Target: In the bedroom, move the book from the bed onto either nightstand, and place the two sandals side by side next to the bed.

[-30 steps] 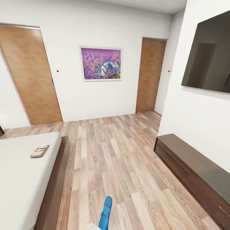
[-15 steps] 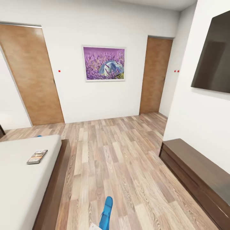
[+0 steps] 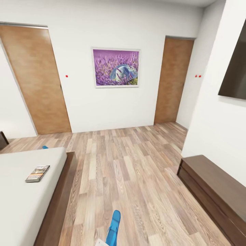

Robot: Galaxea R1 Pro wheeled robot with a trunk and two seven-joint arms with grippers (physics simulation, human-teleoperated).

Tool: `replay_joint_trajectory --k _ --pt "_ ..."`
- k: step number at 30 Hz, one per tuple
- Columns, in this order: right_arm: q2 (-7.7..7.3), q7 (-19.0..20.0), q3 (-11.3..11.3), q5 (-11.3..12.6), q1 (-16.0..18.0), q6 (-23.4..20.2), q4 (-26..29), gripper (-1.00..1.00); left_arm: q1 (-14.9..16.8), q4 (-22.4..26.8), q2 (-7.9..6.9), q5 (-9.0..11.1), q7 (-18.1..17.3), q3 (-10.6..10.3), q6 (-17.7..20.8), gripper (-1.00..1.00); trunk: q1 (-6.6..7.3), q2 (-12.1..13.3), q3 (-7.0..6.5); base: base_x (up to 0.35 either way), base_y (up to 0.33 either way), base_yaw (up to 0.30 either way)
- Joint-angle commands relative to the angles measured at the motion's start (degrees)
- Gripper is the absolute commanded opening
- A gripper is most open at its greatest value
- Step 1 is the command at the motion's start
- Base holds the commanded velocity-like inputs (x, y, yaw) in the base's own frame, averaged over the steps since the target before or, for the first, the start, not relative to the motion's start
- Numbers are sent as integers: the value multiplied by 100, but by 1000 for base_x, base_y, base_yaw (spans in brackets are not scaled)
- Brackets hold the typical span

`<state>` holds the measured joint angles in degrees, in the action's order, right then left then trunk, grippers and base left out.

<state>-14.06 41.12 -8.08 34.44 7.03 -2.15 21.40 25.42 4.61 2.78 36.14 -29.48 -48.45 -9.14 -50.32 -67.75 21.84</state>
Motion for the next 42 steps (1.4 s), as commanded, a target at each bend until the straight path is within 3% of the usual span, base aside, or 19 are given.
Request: replay_joint_trajectory --k 1,30,37,42 --pt "0 28 -9 41 4 -23 -4 100 7 -12 3 42 -14 -41 -35 -100 -3 -3 6 319 -73 238" --pt "0 16 -9 36 7 -23 -10 100 7 -24 -46 31 -5 -33 -28 -100 -3 -3 6 319 -78 20" --pt "0 11 -8 36 5 -22 -22 100 -4 -302 -417 25 -16 -41 -71 -100 -3 -3 6 319 -84 0" --pt "0 10 -3 36 3 -17 -29 100 -19 -324 -493 19 -54 -47 -245 -100 -3 -3 6 319 -91 0"
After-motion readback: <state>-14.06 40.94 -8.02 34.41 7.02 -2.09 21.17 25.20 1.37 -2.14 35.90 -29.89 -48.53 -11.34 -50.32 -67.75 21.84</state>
